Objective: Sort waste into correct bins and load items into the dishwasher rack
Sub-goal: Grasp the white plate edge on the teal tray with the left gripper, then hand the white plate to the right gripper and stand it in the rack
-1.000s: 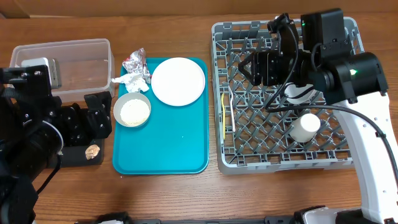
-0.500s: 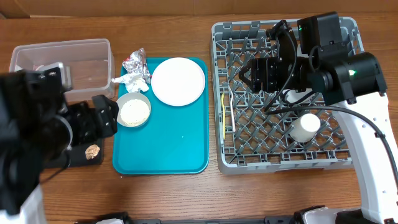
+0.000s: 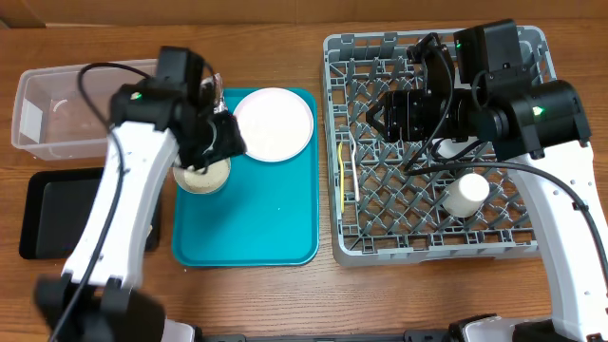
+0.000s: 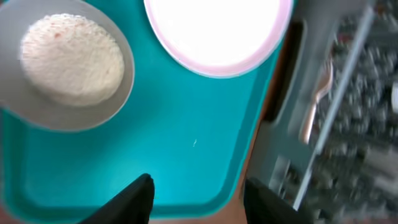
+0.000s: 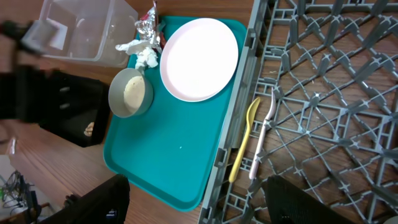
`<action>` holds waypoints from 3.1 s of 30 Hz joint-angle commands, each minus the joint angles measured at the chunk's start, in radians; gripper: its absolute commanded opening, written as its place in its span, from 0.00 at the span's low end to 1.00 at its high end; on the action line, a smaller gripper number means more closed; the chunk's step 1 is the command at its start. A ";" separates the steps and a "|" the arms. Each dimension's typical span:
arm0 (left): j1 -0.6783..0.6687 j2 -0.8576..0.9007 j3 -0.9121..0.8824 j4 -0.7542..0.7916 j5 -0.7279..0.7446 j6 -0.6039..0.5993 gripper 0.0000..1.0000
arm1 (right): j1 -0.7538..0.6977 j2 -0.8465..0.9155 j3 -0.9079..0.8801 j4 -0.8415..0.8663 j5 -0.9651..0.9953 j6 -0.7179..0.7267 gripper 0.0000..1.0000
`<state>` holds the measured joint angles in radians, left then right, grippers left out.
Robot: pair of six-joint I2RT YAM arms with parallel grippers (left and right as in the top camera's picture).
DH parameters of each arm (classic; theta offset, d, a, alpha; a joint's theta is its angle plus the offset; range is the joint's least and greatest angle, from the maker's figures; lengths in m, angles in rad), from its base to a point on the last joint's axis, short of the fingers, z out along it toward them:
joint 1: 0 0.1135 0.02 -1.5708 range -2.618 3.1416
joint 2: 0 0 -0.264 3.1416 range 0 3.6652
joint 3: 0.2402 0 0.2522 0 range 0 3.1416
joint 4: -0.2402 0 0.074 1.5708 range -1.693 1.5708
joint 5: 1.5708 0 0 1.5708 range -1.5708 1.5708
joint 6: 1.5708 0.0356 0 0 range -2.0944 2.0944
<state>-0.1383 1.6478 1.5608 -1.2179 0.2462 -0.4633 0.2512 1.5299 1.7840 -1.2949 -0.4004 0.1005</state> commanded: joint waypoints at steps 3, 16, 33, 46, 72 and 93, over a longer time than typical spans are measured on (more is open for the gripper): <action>-0.027 0.205 -0.016 0.173 -0.024 -0.246 0.55 | 0.007 -0.005 0.003 0.002 0.007 0.001 0.74; -0.034 0.457 -0.016 0.334 -0.129 -0.406 0.58 | 0.007 0.004 0.002 0.002 0.007 0.001 0.73; -0.040 0.495 0.010 0.293 -0.117 -0.412 0.04 | 0.007 0.004 0.002 0.002 0.007 0.001 0.73; -0.039 0.126 0.046 0.088 -0.248 -0.241 0.04 | 0.007 0.004 0.002 0.002 0.006 0.001 0.73; -0.040 -0.434 0.046 -0.152 -0.032 -0.060 0.04 | 0.219 0.122 -0.005 0.188 -0.295 -0.188 0.56; -0.039 -0.467 0.065 -0.165 -0.108 -0.059 0.73 | 0.219 -0.042 -0.002 0.124 0.085 -0.043 0.04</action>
<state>-0.1707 1.1995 1.5871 -1.3735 0.1478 -0.5304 0.4667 1.5486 1.7771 -1.1595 -0.5350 -0.0082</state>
